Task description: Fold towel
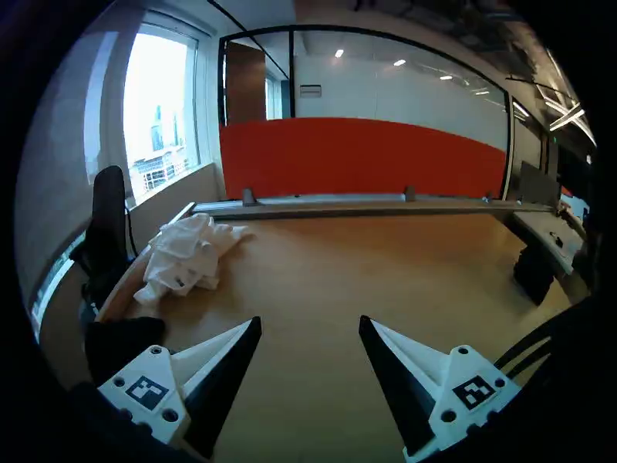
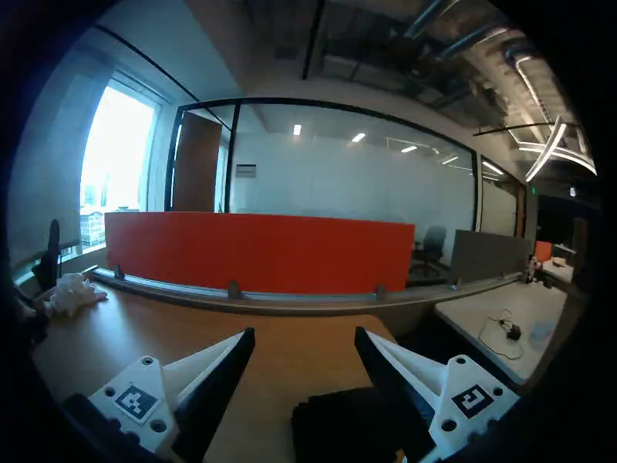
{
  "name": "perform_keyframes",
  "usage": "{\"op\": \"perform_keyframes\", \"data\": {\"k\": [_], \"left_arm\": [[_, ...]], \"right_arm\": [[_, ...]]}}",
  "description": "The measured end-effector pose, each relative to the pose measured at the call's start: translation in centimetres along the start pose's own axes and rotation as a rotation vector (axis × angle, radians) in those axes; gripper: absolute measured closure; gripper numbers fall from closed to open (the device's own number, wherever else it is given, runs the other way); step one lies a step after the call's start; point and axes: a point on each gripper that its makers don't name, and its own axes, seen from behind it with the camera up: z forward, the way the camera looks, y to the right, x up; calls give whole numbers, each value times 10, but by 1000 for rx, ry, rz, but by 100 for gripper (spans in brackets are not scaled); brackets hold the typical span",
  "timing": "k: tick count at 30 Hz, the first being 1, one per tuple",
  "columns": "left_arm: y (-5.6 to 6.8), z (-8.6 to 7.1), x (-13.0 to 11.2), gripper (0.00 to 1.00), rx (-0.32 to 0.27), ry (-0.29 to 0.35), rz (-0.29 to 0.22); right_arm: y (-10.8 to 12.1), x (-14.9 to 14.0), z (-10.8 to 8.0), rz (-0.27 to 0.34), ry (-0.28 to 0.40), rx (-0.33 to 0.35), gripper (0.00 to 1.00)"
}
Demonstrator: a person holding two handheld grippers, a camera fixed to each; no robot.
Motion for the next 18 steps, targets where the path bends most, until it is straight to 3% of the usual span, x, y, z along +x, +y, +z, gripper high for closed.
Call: {"op": "perform_keyframes", "data": {"k": [18], "left_arm": [[-22, 0, 96, 6, 42, 257, -56]], "right_arm": [[-39, 14, -3, 1, 23, 59, 0]]}}
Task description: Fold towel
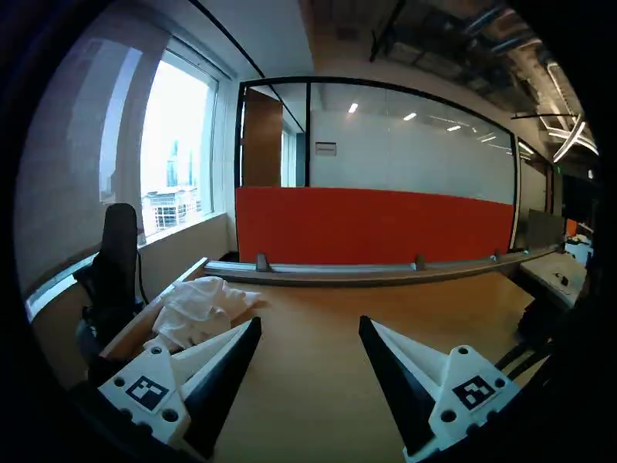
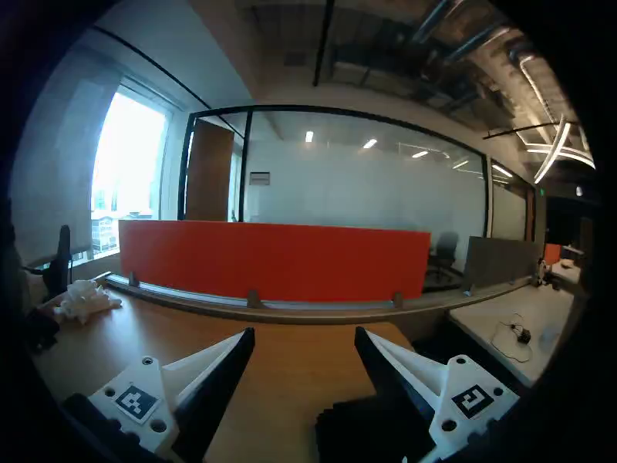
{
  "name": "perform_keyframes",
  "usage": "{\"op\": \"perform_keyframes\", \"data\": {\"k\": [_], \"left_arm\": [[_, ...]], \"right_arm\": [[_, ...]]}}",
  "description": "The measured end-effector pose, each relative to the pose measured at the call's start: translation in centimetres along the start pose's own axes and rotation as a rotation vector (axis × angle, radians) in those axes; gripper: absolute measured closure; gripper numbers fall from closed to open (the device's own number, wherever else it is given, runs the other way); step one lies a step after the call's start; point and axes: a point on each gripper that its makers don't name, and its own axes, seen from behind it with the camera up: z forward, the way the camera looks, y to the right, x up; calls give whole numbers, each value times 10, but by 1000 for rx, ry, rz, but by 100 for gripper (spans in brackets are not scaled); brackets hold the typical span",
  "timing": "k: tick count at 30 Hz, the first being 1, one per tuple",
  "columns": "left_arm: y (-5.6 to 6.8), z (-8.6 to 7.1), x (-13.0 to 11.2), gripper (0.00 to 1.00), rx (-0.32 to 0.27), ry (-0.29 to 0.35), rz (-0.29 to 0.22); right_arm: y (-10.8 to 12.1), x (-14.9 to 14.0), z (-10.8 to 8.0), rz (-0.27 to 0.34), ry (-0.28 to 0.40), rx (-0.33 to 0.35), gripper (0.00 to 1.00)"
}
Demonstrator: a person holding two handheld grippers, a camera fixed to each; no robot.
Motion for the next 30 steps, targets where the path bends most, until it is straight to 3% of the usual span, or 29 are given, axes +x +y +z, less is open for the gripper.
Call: {"op": "perform_keyframes", "data": {"k": [9, 19, 30], "left_arm": [[-9, 2, 33, 6, 13, 70, -10], [-6, 10, 58, 6, -1, 122, -13], [-6, 17, 67, 6, -17, 144, -15]], "right_arm": [[-26, 5, 2, -10, 4, 28, 0], [-68, 17, 5, -1, 12, 62, 0], [-111, 35, 10, -4, 26, 75, 0]]}}
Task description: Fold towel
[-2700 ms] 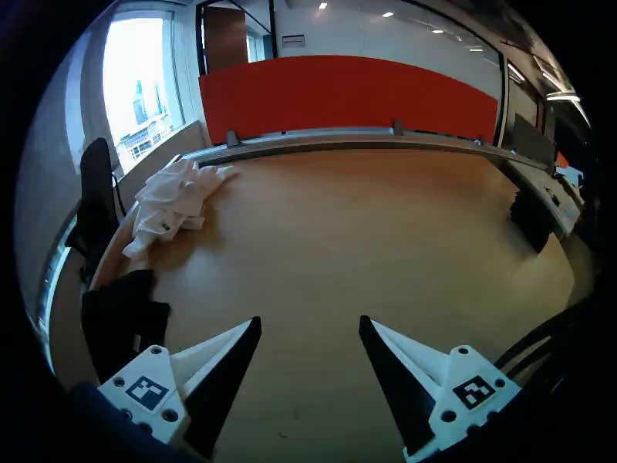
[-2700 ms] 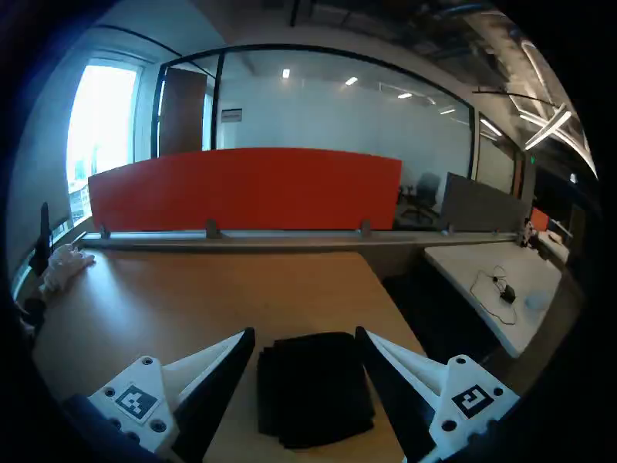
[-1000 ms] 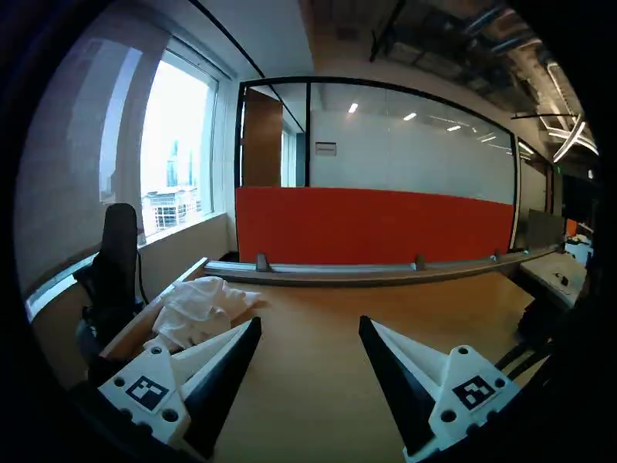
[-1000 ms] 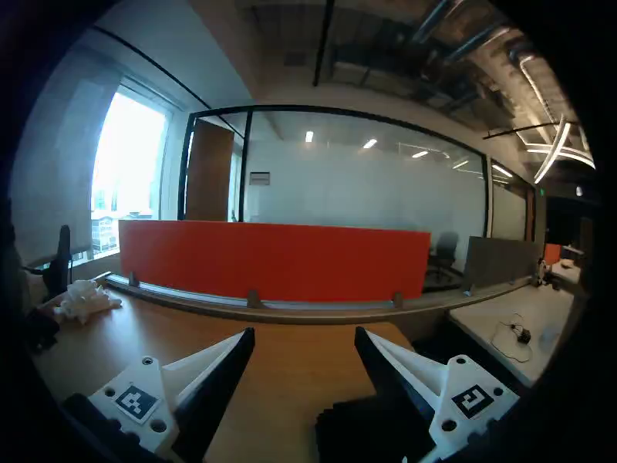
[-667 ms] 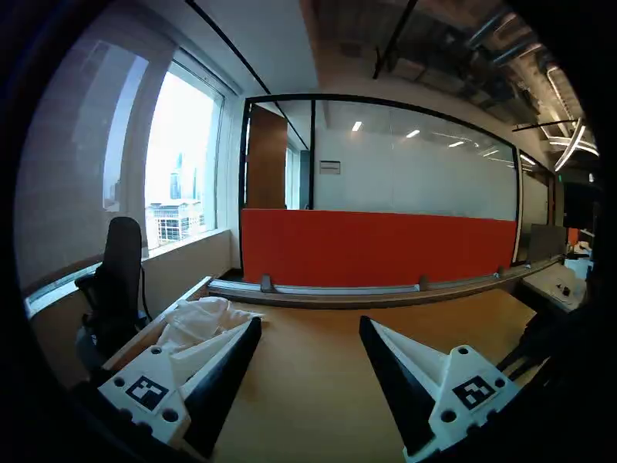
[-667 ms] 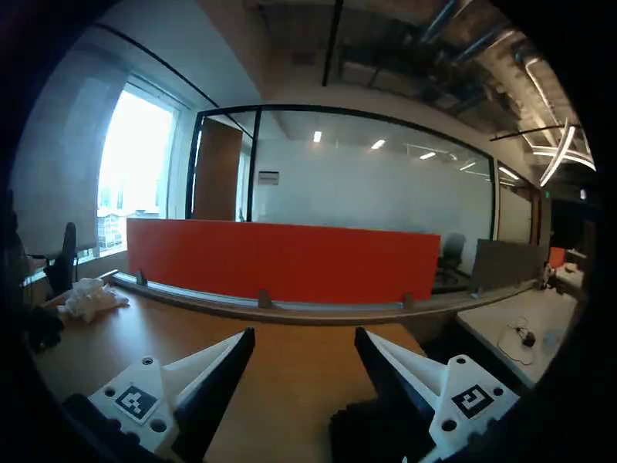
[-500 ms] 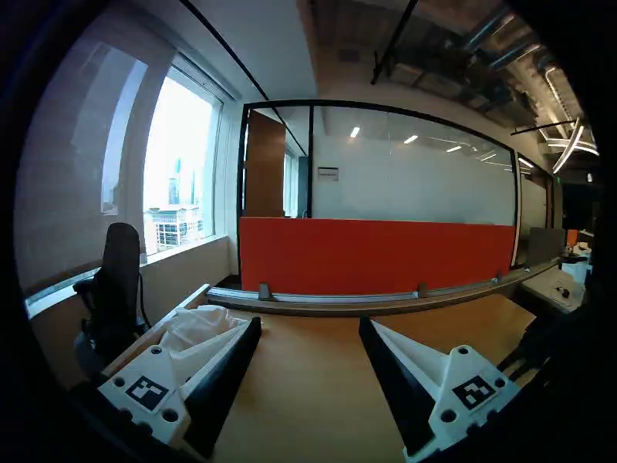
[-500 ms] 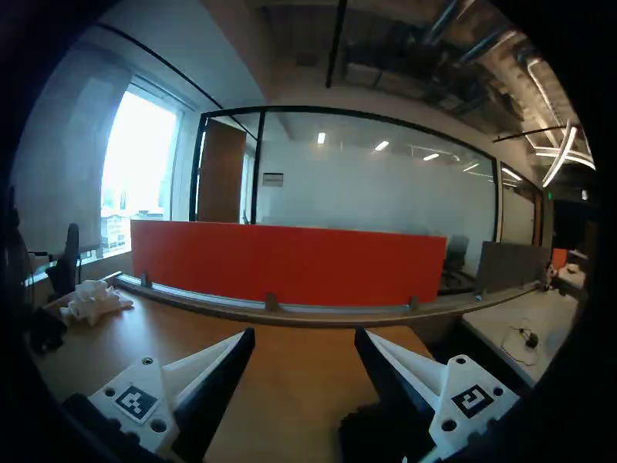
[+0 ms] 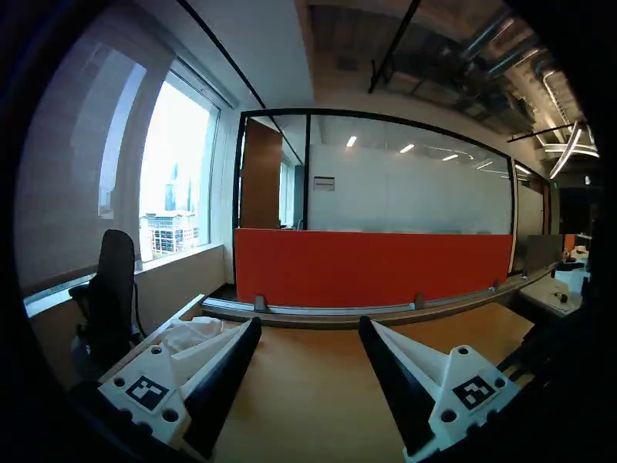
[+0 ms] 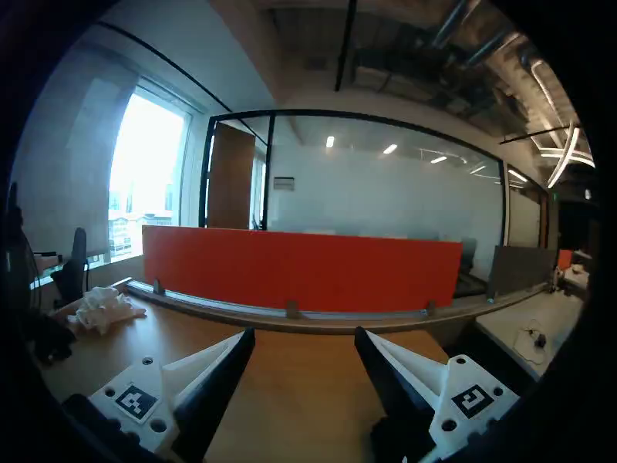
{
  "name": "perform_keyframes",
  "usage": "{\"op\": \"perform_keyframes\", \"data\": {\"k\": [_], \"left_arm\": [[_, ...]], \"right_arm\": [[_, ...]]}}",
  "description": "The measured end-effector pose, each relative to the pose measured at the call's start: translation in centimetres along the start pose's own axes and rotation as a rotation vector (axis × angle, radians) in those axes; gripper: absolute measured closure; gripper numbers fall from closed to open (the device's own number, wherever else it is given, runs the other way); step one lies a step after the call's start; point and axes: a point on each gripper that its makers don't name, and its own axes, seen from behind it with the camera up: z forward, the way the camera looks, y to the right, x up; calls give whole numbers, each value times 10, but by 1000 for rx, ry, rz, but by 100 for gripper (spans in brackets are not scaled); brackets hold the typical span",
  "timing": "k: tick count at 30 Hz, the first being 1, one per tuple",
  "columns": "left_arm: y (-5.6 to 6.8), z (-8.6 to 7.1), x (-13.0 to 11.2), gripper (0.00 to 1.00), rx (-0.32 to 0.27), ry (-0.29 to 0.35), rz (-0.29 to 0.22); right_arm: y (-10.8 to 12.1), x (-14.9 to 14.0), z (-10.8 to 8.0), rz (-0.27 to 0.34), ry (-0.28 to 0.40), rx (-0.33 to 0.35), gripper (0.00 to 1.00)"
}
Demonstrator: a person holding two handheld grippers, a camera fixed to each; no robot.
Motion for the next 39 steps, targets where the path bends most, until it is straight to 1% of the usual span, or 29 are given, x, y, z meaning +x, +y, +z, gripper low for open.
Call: {"op": "perform_keyframes", "data": {"k": [3, 9, 12, 15, 18, 21, 24, 27, 30, 36, 39], "left_arm": [[0, 2, 0, 6, -5, 4, -2], [4, 5, 0, 6, -16, 17, 4], [6, 6, 0, 6, -17, 30, 7], [9, 7, -3, 6, -17, 38, 8], [10, 10, -8, 6, -16, 36, 9], [11, 11, -15, 6, -14, 30, 20], [10, 12, -24, 6, -10, 26, 32], [6, 10, -33, 6, -2, 27, 34], [6, 7, -44, 6, -3, 29, 38], [6, 5, -72, 6, -6, 36, 61], [5, 4, -89, 6, 1, 35, 72]], "right_arm": [[-3, 2, 2, 3, 1, -2, 0], [-3, 6, 5, 5, 3, -17, 0], [0, 13, 6, 11, 14, -34, 0], [5, 20, 6, 20, 27, -65, 0], [9, 21, 6, 29, 25, -92, 0], [8, 21, 5, 42, 17, -99, 0], [3, 22, 5, 61, 9, -90, 0], [1, 21, 5, 71, 1, -91, 0], [0, 22, 6, 72, 1, -96, 0], [-5, 23, 7, 86, 18, -100, 0], [-9, 18, 7, 85, 19, -96, 0]]}}
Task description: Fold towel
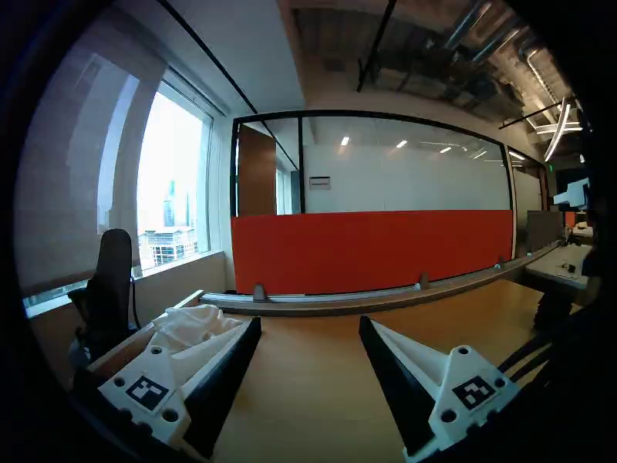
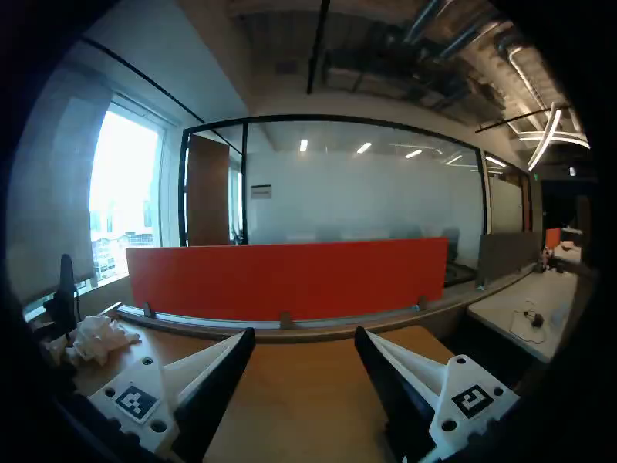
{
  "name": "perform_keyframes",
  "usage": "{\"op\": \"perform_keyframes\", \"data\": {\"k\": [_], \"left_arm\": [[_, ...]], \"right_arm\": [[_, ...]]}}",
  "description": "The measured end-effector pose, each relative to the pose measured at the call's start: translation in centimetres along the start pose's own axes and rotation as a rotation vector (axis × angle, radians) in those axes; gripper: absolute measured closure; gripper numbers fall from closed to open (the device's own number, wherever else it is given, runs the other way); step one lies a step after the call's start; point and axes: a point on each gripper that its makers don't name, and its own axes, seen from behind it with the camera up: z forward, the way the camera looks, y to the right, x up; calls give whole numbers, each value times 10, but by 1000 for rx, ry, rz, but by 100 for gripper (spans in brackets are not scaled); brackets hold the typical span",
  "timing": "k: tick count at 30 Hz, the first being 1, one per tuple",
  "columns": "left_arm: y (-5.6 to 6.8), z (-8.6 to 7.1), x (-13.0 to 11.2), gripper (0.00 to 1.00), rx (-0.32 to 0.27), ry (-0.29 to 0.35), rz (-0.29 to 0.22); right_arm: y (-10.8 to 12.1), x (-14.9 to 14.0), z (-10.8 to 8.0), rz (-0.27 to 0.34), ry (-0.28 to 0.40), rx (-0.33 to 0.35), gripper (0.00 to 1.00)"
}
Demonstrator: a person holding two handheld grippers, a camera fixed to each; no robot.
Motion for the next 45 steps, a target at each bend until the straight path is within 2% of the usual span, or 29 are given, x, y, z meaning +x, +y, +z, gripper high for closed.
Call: {"op": "perform_keyframes", "data": {"k": [8, 18, 27, 36, 45], "left_arm": [[2, 0, -37, 6, 5, 12, 3], [8, -2, -70, 6, 7, 29, -2], [18, 0, -101, 6, 6, 27, 0], [26, 3, -117, 6, 10, 40, 15], [28, 1, -128, 6, 17, 36, 17]], "right_arm": [[-8, -18, 0, -20, 17, 5, 0], [-8, -41, -3, -22, 20, 0, 0], [-4, -60, -1, -31, 27, 0, 0], [2, -73, 0, -22, 34, -1, 0], [8, -75, 3, -27, 39, -2, 0]]}}
